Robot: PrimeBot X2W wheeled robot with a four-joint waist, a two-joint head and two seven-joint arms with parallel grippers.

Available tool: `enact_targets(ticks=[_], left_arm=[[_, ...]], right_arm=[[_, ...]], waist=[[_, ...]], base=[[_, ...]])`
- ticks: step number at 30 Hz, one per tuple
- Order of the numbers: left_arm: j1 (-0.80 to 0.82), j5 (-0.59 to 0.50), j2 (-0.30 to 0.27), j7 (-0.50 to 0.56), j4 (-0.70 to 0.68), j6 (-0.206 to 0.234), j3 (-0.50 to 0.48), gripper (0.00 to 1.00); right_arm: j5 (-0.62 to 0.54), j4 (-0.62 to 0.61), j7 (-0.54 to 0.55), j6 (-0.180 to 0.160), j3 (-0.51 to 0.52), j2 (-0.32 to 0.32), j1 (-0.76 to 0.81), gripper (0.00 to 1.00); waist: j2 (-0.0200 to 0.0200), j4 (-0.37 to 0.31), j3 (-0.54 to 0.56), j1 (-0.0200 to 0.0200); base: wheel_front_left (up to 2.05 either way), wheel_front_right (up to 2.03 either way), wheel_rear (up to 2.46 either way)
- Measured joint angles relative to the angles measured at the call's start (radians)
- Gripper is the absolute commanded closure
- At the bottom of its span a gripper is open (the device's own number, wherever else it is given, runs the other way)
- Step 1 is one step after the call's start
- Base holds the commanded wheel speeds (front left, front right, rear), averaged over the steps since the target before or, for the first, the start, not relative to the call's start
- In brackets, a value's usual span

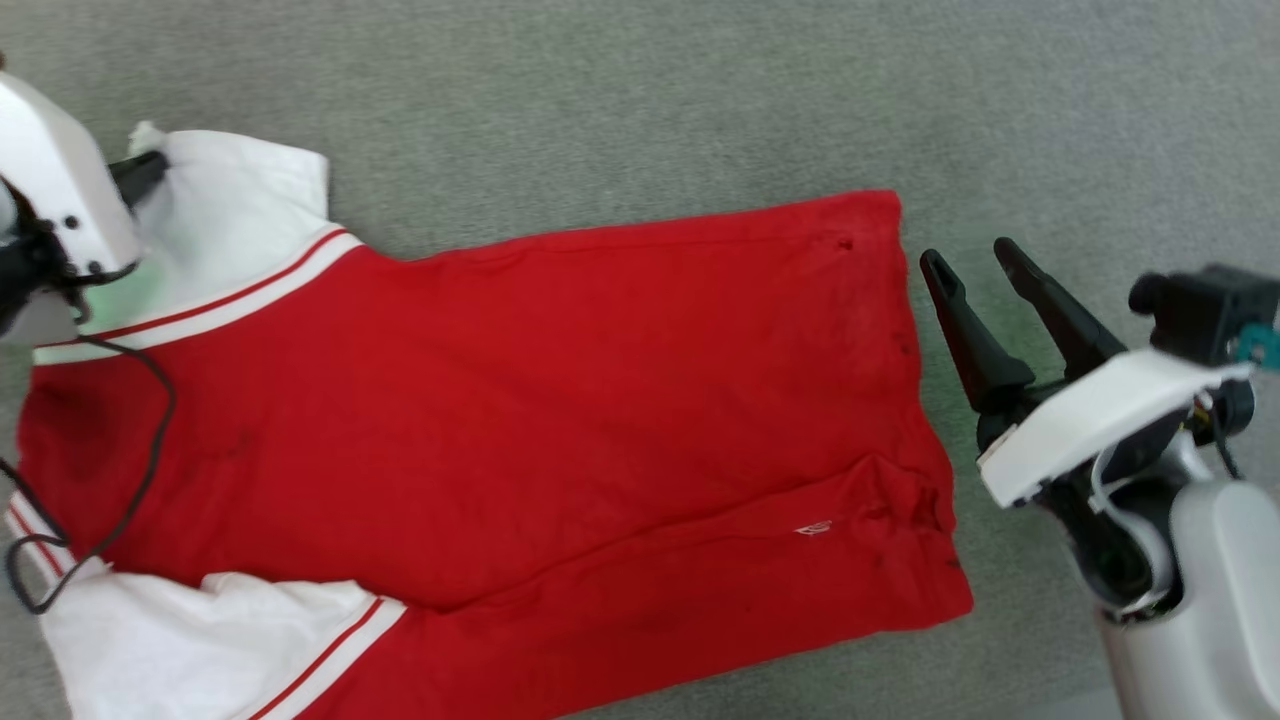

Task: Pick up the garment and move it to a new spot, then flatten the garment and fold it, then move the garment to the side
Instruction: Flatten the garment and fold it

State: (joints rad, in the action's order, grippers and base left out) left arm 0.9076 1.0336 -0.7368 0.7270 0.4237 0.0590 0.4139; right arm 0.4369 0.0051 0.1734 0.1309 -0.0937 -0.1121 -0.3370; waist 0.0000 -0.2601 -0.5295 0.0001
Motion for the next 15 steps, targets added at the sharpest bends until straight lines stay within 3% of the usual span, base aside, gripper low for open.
enact_targets(ticks=[10, 15], left_arm=[[0.032, -0.063, 0.073, -0.108, -0.093, -0.046, 0.043, 1.00], [0.046, -0.090, 0.090, -0.136, -0.159, -0.055, 0.063, 1.00]], right_arm=[[0.064, 0.126, 0.487, 0.000, 0.021, -0.128, -0.195, 0.00], [0.053, 0.192, 0.611, 0.000, 0.034, -0.138, -0.266, 0.00]], waist=[[0.0000, 0.115, 0.040, 0.0000], [0.0000, 0.175, 0.031, 0.0000]], base=[[0.00, 0.00, 0.00], [0.00, 0.00, 0.00]])
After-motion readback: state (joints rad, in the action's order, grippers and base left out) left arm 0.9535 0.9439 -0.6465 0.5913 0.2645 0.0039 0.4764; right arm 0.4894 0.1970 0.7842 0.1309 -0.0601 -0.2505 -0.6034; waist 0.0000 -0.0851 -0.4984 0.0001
